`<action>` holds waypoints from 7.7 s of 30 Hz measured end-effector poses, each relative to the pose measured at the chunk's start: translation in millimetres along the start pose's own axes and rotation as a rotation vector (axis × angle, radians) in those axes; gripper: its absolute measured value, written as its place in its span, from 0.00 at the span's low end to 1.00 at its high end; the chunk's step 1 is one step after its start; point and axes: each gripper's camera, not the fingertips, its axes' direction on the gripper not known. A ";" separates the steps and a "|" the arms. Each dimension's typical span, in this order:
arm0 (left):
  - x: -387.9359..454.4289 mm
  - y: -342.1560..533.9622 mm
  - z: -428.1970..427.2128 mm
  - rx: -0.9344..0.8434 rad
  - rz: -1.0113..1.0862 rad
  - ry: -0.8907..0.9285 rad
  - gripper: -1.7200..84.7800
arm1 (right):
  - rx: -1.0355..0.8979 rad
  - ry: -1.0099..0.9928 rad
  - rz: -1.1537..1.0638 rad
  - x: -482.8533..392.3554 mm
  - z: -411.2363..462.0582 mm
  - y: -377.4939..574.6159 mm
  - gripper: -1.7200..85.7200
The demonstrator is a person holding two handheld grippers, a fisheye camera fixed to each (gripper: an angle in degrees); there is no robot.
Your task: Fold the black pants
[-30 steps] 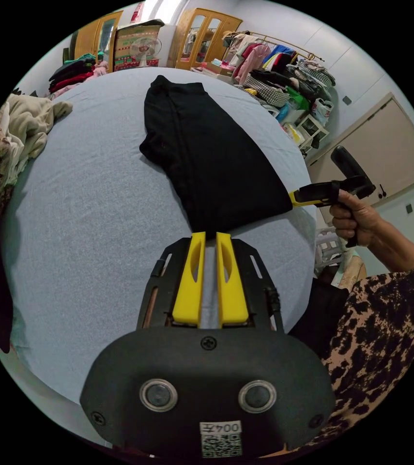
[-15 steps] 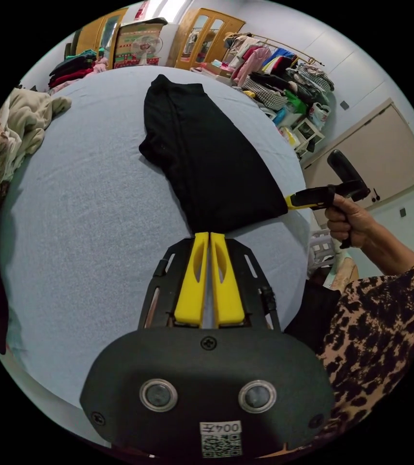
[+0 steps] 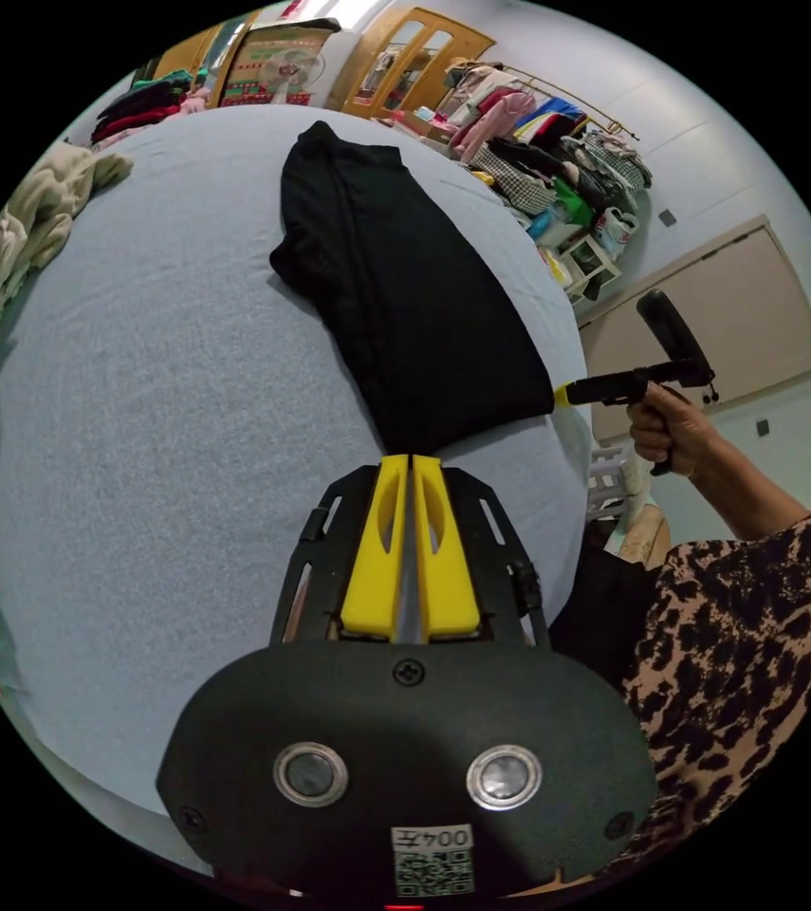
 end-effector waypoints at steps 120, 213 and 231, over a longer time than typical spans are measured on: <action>-15.4 -154.2 -56.1 0.186 0.033 -0.301 0.06 | 0.217 0.077 -0.175 -147.9 13.4 -103.0 0.16; 83.2 -18.3 95.0 -0.085 0.564 -0.165 0.17 | 0.023 0.565 -0.681 -117.8 359.1 16.7 0.06; 125.9 -67.9 108.7 -0.129 0.627 -0.330 0.05 | 0.224 0.762 -0.650 -159.1 372.5 58.8 0.23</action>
